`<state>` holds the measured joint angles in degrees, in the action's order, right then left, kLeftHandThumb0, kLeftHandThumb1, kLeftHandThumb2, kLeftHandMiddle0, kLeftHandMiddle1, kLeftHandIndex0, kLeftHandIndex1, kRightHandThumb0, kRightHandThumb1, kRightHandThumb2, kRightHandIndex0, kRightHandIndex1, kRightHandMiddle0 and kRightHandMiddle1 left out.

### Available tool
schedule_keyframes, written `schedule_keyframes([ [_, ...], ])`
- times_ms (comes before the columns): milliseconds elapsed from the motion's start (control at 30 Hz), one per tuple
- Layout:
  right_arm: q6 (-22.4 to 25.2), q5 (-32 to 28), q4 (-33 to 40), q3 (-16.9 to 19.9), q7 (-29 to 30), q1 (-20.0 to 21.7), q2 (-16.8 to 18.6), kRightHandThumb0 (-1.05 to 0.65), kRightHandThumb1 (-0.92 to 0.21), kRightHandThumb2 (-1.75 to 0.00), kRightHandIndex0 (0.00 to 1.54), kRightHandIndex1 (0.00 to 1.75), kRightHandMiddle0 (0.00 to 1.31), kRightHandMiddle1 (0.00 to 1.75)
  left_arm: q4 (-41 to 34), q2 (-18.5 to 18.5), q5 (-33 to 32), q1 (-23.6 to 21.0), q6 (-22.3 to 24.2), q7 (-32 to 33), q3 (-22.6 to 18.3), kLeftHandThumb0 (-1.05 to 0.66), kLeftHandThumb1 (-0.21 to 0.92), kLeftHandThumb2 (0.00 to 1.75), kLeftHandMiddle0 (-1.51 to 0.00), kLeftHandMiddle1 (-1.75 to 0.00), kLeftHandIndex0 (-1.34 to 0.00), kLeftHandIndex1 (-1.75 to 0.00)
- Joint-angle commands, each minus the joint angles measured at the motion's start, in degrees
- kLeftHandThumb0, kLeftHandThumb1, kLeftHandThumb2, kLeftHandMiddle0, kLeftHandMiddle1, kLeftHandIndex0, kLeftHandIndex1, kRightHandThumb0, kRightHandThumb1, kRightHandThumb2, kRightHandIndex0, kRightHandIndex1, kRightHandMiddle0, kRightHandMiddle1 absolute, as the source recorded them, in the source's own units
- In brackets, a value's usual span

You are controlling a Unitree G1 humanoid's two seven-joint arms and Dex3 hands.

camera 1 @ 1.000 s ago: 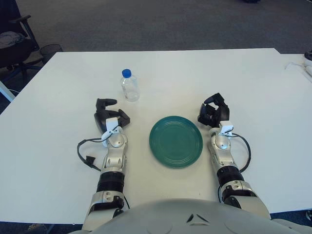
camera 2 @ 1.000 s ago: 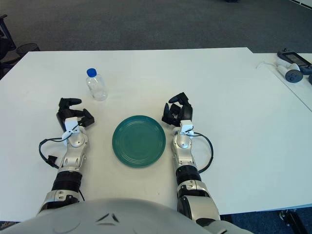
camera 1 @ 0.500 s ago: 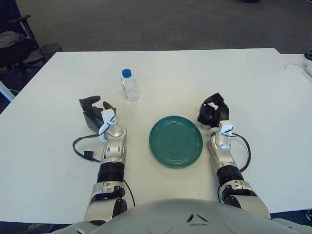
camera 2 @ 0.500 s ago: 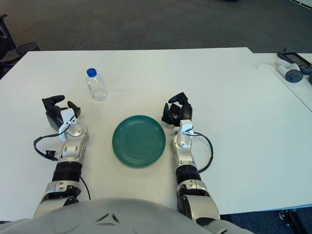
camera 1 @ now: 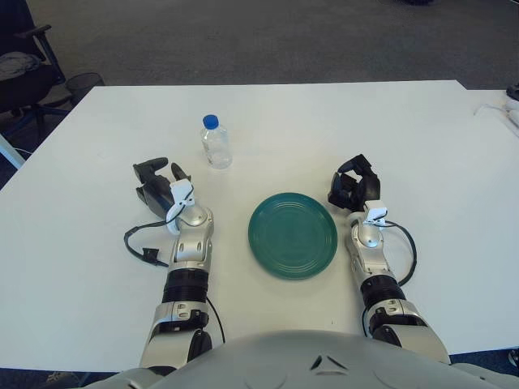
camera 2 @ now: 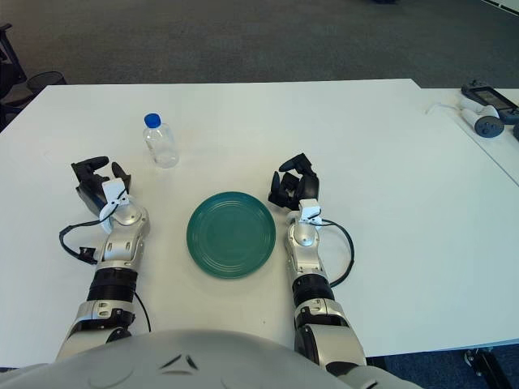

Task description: Put the bottle into the plate.

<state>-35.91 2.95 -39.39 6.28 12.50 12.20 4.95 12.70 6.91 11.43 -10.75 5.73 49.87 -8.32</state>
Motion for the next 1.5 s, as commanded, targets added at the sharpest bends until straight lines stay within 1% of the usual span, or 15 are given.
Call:
schedule_keyframes([
  [0, -0.17, -1.52, -6.6, 0.47, -0.32, -6.45, 1.72, -0.47, -0.31, -1.32, 1.16, 1.75, 0.61, 1.75, -0.59, 3.88, -0.27, 0.96, 0.41, -0.77, 1.14, -0.36, 0.91, 0.51, 0.0, -1.75, -0.2, -1.75],
  [233, -0.09, -1.54, -6.8, 0.57, -0.39, -6.3, 1.73, -0.47, -0.3, -1.33, 1.17, 1.75, 0.61, 1.75, -1.4, 2.14, 0.01, 1.93, -0.72, -4.42, 3.22, -0.37, 0.86, 0.6, 0.0, -1.73, -0.23, -1.75],
  [300, -0.04, -1.55, -6.75, 0.58, -0.45, -6.33, 1.76, -0.47, -0.3, -1.33, 1.17, 1.75, 0.61, 1.75, -2.37, 1.18, -0.09, 3.14, -1.98, -7.13, 4.52, -0.37, 0.86, 0.59, 0.0, -1.59, -0.23, -1.75],
  [333, -0.01, -1.55, -6.71, 0.58, -0.48, -6.36, 1.78, -0.47, -0.3, -1.33, 1.17, 1.75, 0.61, 1.75, -2.84, 0.77, -0.09, 3.78, -2.7, -8.36, 5.11, -0.45, 0.85, 0.58, 0.0, -1.52, -0.18, -1.75],
  [400, 0.1, -1.55, -6.56, 0.57, -0.56, -6.43, 1.83, -0.47, -0.3, -1.33, 1.17, 1.75, 0.61, 1.75, -3.42, -0.4, -0.11, 5.24, -5.16, -11.45, 6.38, -0.67, 0.88, 0.43, 0.0, -1.3, -0.07, -1.75],
  [500, 0.21, -1.68, -6.39, 0.61, -0.62, -6.49, 1.95, -0.47, -0.3, -1.33, 1.17, 1.75, 0.61, 1.75, -3.61, -1.49, -0.29, 6.67, -7.84, -14.97, 7.15, -0.8, 0.91, 0.33, 0.0, -1.12, -0.02, -1.74],
  [600, 0.29, -2.06, -6.13, 0.74, -0.82, -6.56, 2.19, -0.47, -0.31, -1.32, 1.18, 1.75, 0.61, 1.75, -3.03, -2.62, -0.9, 7.82, -10.46, -18.59, 7.49, -0.88, 0.92, 0.25, 0.0, -0.94, -0.01, -1.54],
  [667, 0.43, -2.35, -6.1, 0.88, -0.98, -6.47, 2.37, -0.47, -0.31, -1.32, 1.19, 1.75, 0.61, 1.75, -2.14, -3.38, -1.16, 7.97, -12.32, -20.74, 7.53, -0.91, 0.92, 0.21, 0.0, -0.87, 0.0, -1.44],
  [700, 0.49, -2.44, -6.09, 0.95, -1.05, -6.45, 2.45, -0.47, -0.31, -1.32, 1.19, 1.75, 0.61, 1.75, -1.84, -3.64, -1.16, 8.05, -13.07, -21.56, 7.53, -0.93, 0.92, 0.18, 0.0, -0.79, 0.0, -1.27],
  [733, 0.53, -2.49, -6.07, 1.01, -1.11, -6.44, 2.5, -0.47, -0.31, -1.31, 1.19, 1.75, 0.6, 1.75, -1.62, -3.77, -1.14, 8.11, -13.63, -22.16, 7.48, -0.95, 0.92, 0.16, 0.0, -0.75, 0.0, -1.15],
  [767, 0.54, -2.49, -6.09, 1.07, -1.16, -6.43, 2.51, -0.47, -0.31, -1.31, 1.19, 1.75, 0.6, 1.75, -1.42, -3.94, -1.09, 8.23, -14.22, -22.74, 7.48, -0.95, 0.92, 0.15, 0.0, -0.73, 0.0, -1.11],
  [833, 0.49, -2.19, -6.17, 1.09, -1.07, -6.41, 2.45, -0.47, -0.32, -1.31, 1.2, 1.75, 0.6, 1.75, -1.02, -4.49, -1.44, 8.96, -15.87, -24.57, 7.52, -0.98, 0.92, 0.1, 0.0, -0.61, 0.0, -0.87],
  [1033, 0.26, -1.95, -6.26, 1.1, -1.13, -6.41, 2.44, -0.46, -0.32, -1.31, 1.2, 1.75, 0.6, 1.75, -0.9, -5.07, -3.99, 10.75, -19.68, -29.36, 7.12, -1.02, 0.91, 0.05, 0.0, -0.4, 0.0, -0.47],
  [1167, 0.51, -2.05, -6.25, 1.25, -1.12, -6.25, 2.42, -0.46, -0.32, -1.3, 1.2, 1.75, 0.6, 1.75, -1.02, -5.02, -5.14, 11.45, -21.11, -31.29, 6.74, -1.04, 0.91, 0.04, 0.0, -0.29, 0.0, -0.37],
  [1467, 1.19, -1.2, -6.67, 1.04, -0.5, -5.84, 1.84, -0.47, -0.32, -1.31, 1.17, 1.75, 0.6, 1.75, -0.59, -5.04, -2.24, 12.54, -23.16, -29.6, 6.26, -1.05, 0.92, 0.06, -0.01, -0.18, 0.0, -0.35],
])
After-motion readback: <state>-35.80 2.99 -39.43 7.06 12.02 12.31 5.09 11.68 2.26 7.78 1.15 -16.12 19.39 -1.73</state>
